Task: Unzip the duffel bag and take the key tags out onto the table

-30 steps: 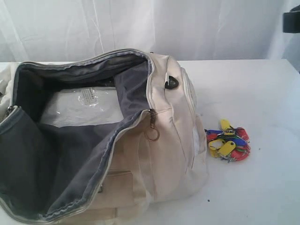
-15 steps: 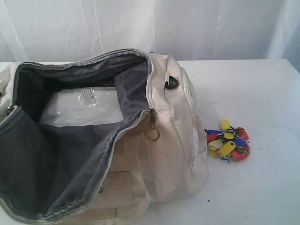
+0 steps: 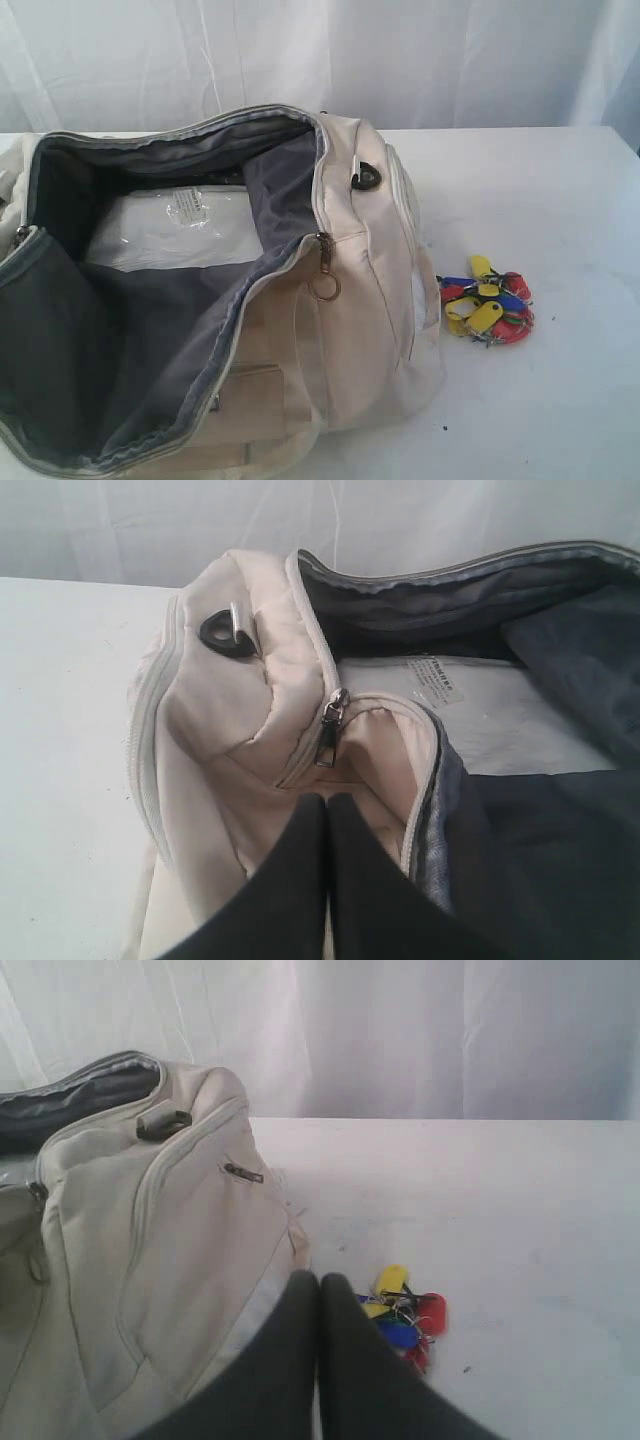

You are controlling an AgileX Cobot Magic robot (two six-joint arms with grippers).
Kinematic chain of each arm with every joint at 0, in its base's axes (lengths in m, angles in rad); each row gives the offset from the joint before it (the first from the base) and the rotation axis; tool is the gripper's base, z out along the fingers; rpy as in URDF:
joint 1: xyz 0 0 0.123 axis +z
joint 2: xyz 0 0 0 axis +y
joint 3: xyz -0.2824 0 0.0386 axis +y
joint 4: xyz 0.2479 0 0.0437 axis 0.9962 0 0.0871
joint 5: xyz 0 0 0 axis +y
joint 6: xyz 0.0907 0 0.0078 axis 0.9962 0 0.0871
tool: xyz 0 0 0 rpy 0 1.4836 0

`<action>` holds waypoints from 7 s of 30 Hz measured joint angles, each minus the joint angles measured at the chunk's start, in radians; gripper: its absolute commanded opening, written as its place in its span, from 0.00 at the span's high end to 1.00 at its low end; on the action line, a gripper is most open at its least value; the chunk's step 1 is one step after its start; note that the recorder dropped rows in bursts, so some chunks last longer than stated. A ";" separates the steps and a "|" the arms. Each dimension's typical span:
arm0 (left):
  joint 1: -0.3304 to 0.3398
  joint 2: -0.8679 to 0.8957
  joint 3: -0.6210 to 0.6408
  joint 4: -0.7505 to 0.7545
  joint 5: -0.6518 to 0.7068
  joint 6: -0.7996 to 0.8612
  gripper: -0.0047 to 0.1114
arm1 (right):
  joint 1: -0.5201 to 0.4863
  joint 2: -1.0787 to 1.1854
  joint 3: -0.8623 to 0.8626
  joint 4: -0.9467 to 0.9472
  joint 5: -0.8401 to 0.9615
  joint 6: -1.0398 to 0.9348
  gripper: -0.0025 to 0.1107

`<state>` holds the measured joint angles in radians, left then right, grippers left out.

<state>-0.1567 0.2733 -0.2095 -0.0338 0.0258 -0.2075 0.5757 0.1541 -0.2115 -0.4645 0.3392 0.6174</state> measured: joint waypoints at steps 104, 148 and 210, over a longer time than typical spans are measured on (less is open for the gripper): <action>0.278 -0.268 0.206 0.068 0.207 0.246 0.96 | -0.614 -0.149 0.048 0.151 -0.021 0.010 0.98; 0.278 -0.268 0.206 0.068 0.207 0.246 0.96 | -0.549 -0.151 0.207 0.389 -0.003 -0.601 0.98; 0.278 -0.268 0.206 0.053 0.207 0.248 0.96 | -0.546 -0.151 0.207 0.389 -0.001 -0.600 0.98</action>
<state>0.1209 0.0052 -0.0035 0.0188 0.2326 0.0402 0.0294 0.0028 -0.0047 -0.0754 0.3382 0.0179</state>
